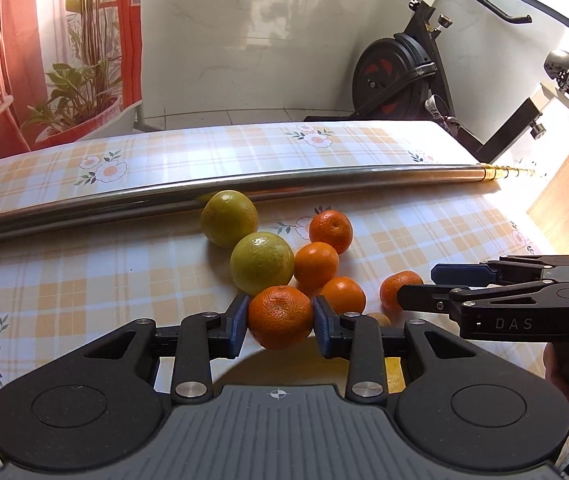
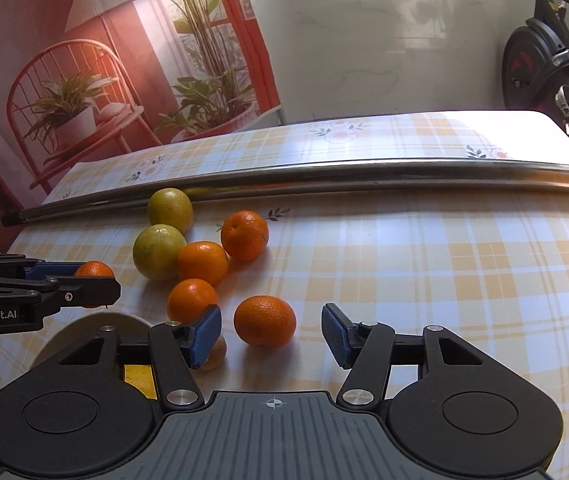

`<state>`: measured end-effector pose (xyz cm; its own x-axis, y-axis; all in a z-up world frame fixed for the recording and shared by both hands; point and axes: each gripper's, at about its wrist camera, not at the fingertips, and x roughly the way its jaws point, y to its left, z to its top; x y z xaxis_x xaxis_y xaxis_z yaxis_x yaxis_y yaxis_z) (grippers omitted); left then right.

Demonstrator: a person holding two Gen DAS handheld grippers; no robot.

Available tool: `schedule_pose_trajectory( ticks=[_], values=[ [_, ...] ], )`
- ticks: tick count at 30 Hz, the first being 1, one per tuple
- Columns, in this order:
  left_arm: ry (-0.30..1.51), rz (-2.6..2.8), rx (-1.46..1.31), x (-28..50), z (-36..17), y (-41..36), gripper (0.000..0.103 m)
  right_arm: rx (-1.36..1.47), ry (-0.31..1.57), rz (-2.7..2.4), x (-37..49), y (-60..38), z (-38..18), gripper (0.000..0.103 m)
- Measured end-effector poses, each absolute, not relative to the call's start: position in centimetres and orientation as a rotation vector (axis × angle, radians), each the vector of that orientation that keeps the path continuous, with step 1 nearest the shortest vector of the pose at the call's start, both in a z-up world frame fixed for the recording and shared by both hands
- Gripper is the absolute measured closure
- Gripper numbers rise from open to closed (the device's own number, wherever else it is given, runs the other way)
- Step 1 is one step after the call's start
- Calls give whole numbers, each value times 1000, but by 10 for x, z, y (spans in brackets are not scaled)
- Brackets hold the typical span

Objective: Organize fruits
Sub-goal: 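Close the left tool on a mandarin orange while the right tool grasps another mandarin, then carry both mandarins with both tools over the white plate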

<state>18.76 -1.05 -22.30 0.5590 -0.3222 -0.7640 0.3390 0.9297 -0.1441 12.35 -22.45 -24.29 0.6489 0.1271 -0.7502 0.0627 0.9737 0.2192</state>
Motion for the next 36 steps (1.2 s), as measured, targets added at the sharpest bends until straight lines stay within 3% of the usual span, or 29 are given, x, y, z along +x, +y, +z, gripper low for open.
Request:
schedule_pose_trajectory(
  ticks=[3, 10, 36],
  values=[
    [888, -384, -1, 185, -222, -1, 67, 215, 874, 49, 128, -220, -245, 51],
    [858, -385, -5, 175, -220, 9, 67, 188, 906, 32, 133, -214, -256, 69],
    [773, -311, -65, 107, -206, 45, 67, 230, 764, 29, 61, -189, -211, 70]
  ],
)
